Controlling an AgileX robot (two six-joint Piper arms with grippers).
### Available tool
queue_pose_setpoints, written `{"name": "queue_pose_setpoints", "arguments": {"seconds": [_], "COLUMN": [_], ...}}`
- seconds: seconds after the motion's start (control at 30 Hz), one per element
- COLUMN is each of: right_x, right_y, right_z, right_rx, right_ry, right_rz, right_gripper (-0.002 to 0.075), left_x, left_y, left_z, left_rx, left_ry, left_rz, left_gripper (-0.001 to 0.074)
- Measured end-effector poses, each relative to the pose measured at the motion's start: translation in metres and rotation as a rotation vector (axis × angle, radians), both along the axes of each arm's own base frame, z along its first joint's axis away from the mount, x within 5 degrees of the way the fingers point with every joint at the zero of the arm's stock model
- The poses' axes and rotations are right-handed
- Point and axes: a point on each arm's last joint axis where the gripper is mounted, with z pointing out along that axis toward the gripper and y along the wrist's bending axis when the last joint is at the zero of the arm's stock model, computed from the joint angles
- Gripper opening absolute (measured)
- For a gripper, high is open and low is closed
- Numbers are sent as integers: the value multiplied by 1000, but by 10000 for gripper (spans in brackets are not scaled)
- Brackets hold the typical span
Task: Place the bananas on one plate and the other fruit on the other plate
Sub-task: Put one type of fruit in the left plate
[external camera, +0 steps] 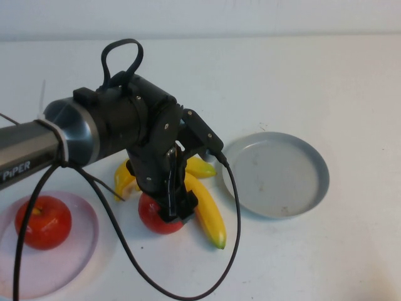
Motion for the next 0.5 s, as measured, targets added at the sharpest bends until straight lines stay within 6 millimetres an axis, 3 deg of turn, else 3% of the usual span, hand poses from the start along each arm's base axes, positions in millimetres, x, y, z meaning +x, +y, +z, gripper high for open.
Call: {"name": "queue_pose_setpoints", "arguments": {"seconds": [0.5], "right_x": [0], "right_y": [0], "right_z": [0], "right_rx": [0], "right_ry": [0], "right_rz": [0], "right_gripper": [-17], "left_x": [0], "left_y": [0], "left_z": [0], "left_rx": [0], "left_ry": [-3], "left_rz": [2], "left_gripper": [543]}}
